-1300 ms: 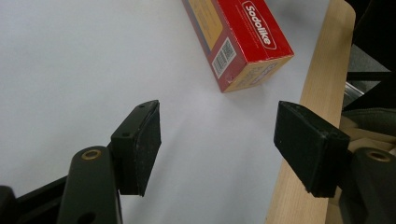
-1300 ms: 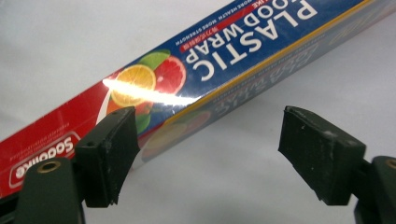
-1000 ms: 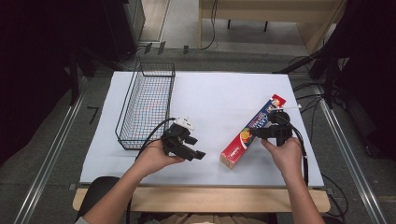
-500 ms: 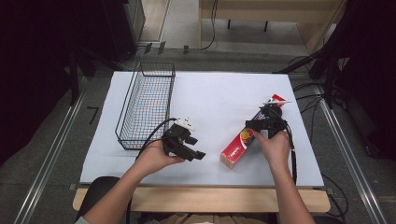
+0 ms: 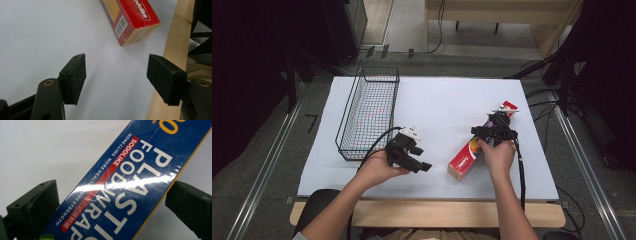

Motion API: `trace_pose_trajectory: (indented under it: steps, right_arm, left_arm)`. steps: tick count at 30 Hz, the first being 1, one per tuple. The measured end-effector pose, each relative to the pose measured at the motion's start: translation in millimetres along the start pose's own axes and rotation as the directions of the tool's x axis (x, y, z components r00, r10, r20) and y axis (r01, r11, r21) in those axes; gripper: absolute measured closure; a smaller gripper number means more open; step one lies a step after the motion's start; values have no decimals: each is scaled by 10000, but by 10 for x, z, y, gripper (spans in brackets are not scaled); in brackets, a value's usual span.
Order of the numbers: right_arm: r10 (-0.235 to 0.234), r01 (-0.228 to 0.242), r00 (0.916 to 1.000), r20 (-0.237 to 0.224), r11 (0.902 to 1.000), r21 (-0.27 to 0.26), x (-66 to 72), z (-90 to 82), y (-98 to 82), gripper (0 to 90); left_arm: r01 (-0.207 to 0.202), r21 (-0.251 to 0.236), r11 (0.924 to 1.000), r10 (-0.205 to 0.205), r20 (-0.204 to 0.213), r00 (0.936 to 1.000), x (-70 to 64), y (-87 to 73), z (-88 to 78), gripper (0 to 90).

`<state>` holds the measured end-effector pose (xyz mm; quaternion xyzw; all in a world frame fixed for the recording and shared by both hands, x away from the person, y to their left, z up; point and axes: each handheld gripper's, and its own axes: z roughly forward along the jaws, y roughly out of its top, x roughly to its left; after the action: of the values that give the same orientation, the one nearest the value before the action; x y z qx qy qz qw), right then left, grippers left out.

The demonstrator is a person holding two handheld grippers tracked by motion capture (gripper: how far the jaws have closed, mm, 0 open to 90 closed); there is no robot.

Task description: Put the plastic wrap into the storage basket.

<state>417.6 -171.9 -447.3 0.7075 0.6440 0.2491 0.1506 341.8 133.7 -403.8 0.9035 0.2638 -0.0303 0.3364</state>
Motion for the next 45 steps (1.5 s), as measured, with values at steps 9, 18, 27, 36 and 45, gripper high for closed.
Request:
trace_pose_trajectory:
  steps: [9, 18, 27, 36, 45]
  right_arm:
    - [193, -190, 9998, -57, 9988, 448, 13, 77, 31, 0]
    - [6, 8, 9999, -156, 9955, 946, 20, 142, 70, 5]
    - [-1500, 1599, 9855, -788, 9773, 1393, 300, 142, 188, 144]
    - [-1988, 2225, 9654, -1688, 9655, 1354, 457, 103, 236, 321]
    - [-2617, 2778, 9542, -1448, 9548, 1056, 613, 76, 132, 307]
  left_arm:
    - [-53, 79, 10000, 53, 14, 10000, -4, 6, 18, 326]
    - [-61, 100, 9999, 61, 10, 10000, 8, 8, 24, 326]
    - [-24, 36, 10000, 24, -45, 10000, 16, 8, 1, 326]
    - [109, -107, 9999, -109, -43, 9999, 41, -7, -27, 327]
    - [71, -64, 10000, -72, -131, 9999, 52, -15, -48, 327]
